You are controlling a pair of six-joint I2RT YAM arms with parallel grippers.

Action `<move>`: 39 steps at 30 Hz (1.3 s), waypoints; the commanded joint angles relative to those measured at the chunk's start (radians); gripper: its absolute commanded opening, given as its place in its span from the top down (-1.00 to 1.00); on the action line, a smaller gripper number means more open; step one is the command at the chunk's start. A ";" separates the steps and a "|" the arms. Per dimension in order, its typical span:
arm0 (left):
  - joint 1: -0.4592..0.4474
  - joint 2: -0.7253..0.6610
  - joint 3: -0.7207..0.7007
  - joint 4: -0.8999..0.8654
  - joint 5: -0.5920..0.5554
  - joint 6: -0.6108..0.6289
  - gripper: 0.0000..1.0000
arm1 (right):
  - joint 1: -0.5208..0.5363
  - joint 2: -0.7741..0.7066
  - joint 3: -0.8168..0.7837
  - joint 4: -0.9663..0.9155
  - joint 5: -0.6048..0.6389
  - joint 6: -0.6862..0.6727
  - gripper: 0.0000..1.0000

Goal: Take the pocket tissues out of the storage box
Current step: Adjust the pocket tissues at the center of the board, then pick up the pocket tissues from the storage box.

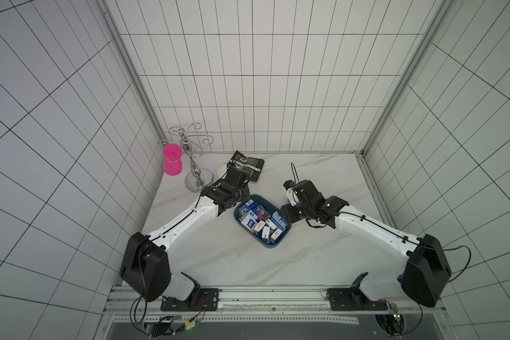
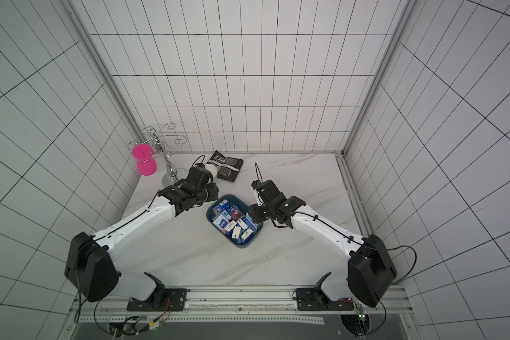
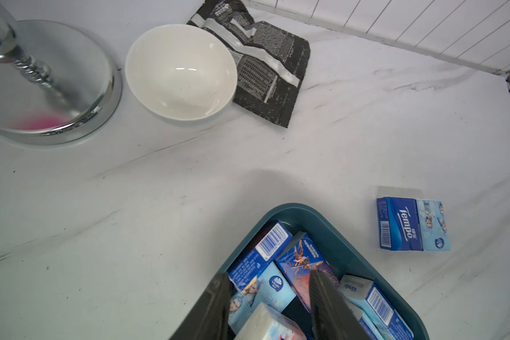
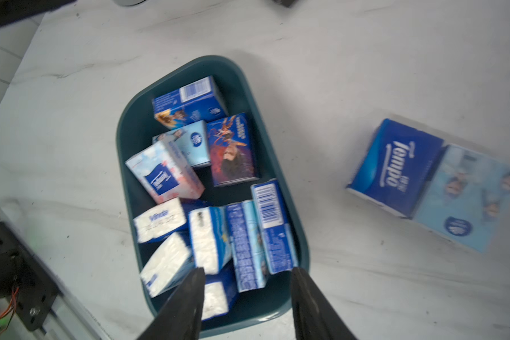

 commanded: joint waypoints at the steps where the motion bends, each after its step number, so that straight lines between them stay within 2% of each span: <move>1: 0.025 -0.038 -0.031 0.029 -0.012 -0.042 0.06 | 0.069 0.009 -0.033 -0.012 0.033 -0.016 -0.06; 9: 0.045 -0.076 -0.045 0.040 0.008 -0.039 0.06 | 0.121 0.161 0.045 -0.059 0.105 -0.073 -0.13; 23: 0.048 -0.074 -0.060 0.063 0.045 -0.028 0.06 | 0.127 0.238 0.083 -0.036 0.074 -0.088 -0.03; 26: 0.048 -0.076 -0.063 0.064 0.049 -0.025 0.06 | 0.128 0.263 0.111 -0.034 0.072 -0.096 0.05; 32: 0.050 -0.078 -0.064 0.067 0.049 -0.020 0.06 | 0.137 0.273 0.139 -0.031 0.058 -0.100 0.48; 39: 0.054 -0.075 -0.069 0.073 0.046 -0.027 0.06 | 0.137 0.180 0.124 -0.030 0.081 -0.080 0.55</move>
